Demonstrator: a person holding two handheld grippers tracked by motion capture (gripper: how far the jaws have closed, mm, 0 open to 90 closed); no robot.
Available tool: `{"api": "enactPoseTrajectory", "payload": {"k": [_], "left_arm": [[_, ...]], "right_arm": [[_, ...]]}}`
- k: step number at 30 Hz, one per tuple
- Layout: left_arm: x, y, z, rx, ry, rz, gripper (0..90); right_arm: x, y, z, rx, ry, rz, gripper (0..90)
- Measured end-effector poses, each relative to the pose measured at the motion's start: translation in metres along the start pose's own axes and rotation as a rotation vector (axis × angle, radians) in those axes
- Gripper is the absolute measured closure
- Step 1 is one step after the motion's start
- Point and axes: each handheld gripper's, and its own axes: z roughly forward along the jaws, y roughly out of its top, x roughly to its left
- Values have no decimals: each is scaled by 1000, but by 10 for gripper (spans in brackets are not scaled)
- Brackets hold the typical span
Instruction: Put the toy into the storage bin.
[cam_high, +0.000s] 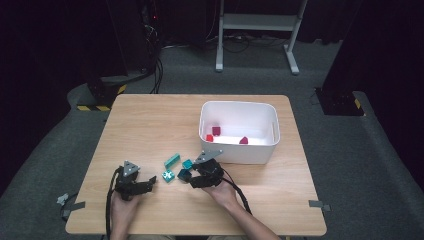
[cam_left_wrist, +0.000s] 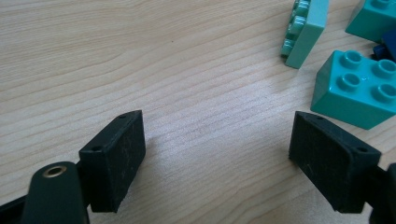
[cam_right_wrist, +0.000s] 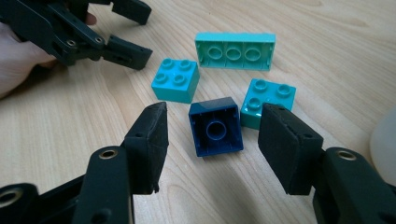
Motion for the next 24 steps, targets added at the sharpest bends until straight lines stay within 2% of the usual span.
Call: {"api": "enactPoseTrajectory", "payload": {"k": [10,13,24], "left_arm": [[0,0,0,0,0,1,187],[0,0,0,1,0,2,187],[0,0,0,0,0,1,187]], "right_arm": [[-3,-5,16,31,-8,6,420],[-4,-6,18,38,-5,18,418],[-4,-10,27,61,0,11,432]]}}
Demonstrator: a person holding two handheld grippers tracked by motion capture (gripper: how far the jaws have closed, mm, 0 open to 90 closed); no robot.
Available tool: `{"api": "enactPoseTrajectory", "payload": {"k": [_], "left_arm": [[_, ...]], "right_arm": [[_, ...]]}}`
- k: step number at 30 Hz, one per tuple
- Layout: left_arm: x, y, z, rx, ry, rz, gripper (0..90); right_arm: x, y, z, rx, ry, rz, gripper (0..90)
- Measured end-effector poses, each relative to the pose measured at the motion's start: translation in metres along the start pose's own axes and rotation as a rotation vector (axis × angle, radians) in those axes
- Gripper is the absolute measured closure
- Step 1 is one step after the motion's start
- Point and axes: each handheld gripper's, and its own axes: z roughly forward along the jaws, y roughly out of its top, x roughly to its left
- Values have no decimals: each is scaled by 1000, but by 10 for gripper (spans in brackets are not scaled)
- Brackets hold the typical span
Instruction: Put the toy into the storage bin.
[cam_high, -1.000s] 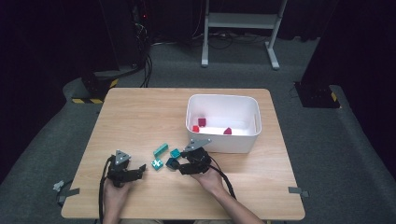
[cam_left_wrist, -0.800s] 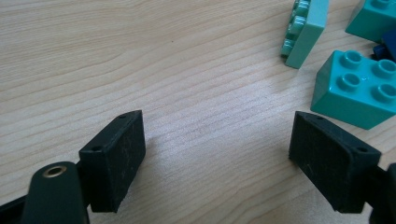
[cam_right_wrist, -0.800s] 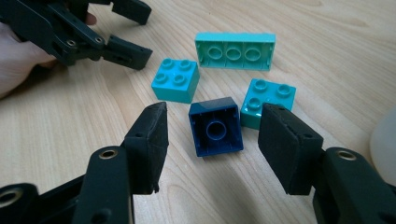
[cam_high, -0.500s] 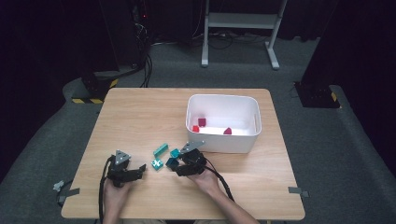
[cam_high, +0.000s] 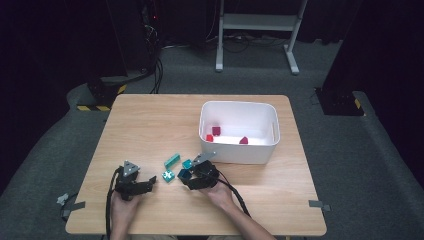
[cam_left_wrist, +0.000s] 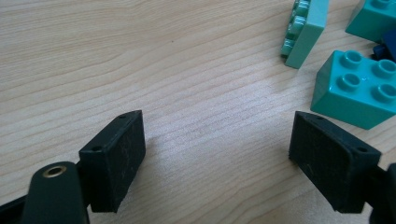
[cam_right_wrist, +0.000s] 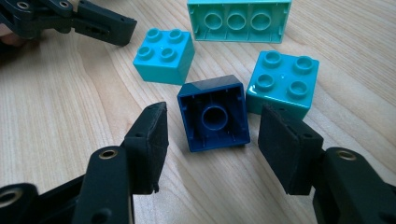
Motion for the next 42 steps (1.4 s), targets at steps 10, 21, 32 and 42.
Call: {"api": "enactPoseTrajectory", "payload": {"k": [10,21,32,42], "left_arm": [[0,0,0,0,0,0,187],[0,0,0,0,0,0,187],[0,0,0,0,0,0,187],[0,0,0,0,0,1,187]], "right_arm": [[2,0,5,8,-21,-22,502],[7,0,3,14,-25,-61,591],[5,1,-7,-12,3,-45,594],[-1,1,-18,-43,50,-8,594]]}}
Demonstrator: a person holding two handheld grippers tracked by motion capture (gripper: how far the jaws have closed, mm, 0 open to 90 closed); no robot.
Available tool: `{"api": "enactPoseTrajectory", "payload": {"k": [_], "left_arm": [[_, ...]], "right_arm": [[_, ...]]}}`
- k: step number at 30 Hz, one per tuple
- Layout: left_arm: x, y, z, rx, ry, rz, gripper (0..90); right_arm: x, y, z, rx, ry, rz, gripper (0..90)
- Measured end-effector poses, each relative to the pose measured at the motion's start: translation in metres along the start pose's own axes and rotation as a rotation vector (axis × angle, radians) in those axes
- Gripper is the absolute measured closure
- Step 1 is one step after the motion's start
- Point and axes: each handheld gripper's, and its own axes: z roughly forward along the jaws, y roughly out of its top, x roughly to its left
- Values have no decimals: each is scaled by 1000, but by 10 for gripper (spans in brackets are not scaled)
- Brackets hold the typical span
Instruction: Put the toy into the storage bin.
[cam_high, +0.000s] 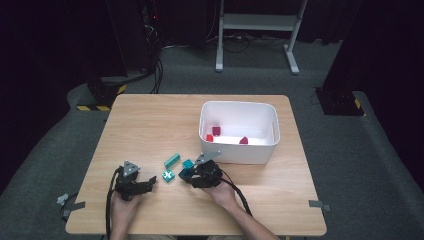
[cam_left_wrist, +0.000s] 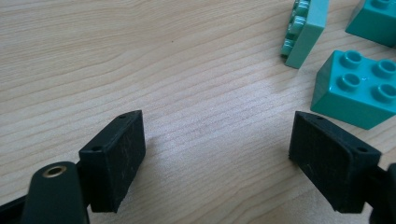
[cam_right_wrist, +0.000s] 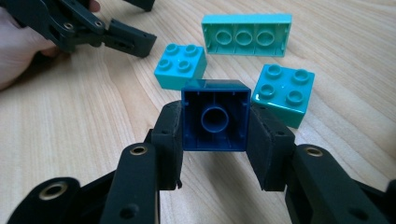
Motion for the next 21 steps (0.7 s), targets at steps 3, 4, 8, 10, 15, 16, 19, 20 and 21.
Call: {"api": "enactPoseTrajectory", "payload": {"k": [3,4,8,10,15,16,19,20,21], "left_arm": [[0,0,0,0,0,0,187],[0,0,0,0,0,0,187],[0,0,0,0,0,0,187],[0,0,0,0,0,0,187],[0,0,0,0,0,1,187],[0,0,0,1,0,1,187],[0,0,0,0,0,1,187],[0,0,0,0,0,0,187],[0,0,0,0,0,0,187]], "right_arm": [[0,1,-6,-9,5,9,593],[0,2,-8,-11,6,4,594],[0,5,-17,-19,1,-10,593],[-1,6,-21,-24,-2,-6,594],[-3,7,-30,-38,-1,-6,593],[-2,7,-31,-36,-2,-4,593],[-2,9,-36,-36,-7,-12,593],[-2,10,-39,-33,-9,-13,593],[-2,11,-40,-34,-12,-14,593]]}}
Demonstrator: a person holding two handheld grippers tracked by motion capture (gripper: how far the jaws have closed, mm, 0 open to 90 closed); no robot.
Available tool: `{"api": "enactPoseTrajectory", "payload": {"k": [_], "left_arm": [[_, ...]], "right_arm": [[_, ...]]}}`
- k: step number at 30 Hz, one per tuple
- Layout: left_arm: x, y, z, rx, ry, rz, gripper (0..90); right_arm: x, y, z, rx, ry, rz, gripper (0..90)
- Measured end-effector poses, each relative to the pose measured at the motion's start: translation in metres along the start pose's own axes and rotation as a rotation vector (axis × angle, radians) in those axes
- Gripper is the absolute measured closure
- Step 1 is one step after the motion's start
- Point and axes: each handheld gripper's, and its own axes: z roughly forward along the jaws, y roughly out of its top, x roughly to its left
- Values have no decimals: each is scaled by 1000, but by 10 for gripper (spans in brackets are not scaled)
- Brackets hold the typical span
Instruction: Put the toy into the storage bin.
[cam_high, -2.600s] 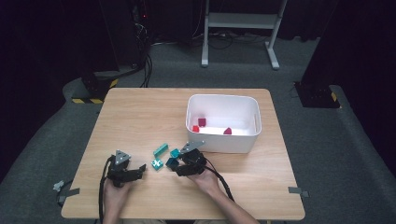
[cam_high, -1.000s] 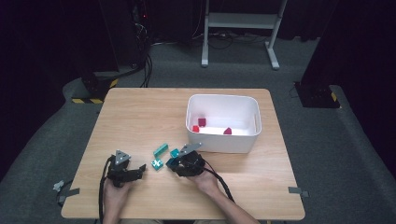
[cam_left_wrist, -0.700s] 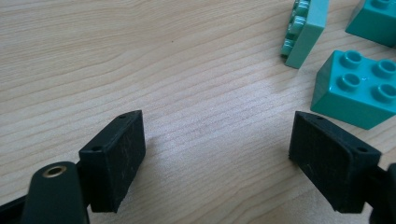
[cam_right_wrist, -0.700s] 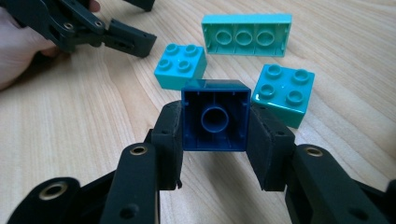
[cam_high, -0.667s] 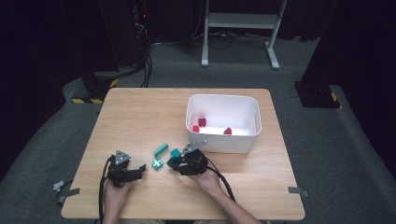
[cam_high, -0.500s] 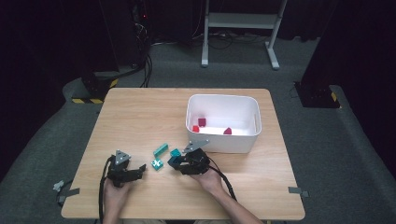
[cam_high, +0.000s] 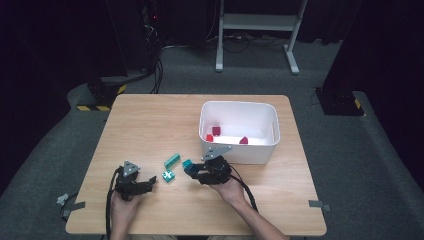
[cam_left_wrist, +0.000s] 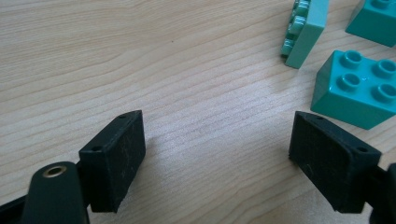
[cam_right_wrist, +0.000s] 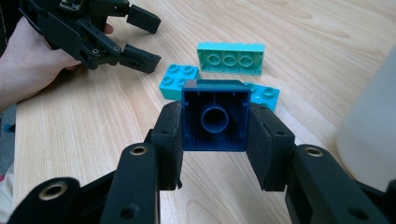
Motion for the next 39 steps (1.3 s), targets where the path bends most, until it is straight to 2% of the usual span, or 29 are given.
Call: {"api": "enactPoseTrajectory", "payload": {"k": [9,23,39], "left_arm": [[0,0,0,0,0,0,187],[0,0,0,0,0,0,187],[0,0,0,-1,0,-1,187]], "right_arm": [[2,6,-15,-10,-5,-18,593],[2,7,-26,-19,-2,-13,593],[2,20,-56,-72,-24,-34,593]]}}
